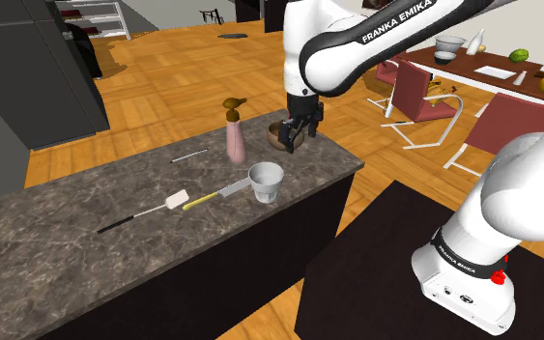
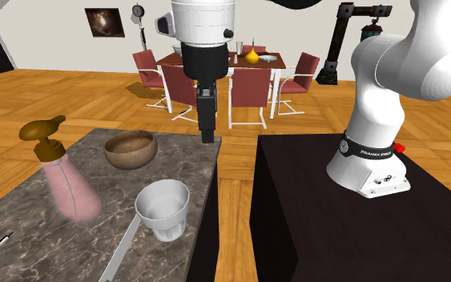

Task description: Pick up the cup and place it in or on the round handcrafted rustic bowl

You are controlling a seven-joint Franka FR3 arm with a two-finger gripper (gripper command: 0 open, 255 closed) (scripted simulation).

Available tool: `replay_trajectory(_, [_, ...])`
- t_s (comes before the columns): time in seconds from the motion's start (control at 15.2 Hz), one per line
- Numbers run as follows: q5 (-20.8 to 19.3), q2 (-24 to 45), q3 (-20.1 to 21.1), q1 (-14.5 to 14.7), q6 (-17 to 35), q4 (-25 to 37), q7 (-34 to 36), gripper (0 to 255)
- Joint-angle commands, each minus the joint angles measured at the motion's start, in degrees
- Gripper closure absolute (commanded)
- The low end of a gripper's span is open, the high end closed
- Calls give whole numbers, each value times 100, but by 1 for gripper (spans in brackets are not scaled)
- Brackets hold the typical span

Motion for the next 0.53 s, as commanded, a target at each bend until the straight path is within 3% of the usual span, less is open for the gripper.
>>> replay_trajectory(0.0, [-151, 442, 146, 7, 259, 162, 279, 0])
replay_trajectory(0.46, [-1042, 2072, 404, 112, 951, 916, 1352, 0])
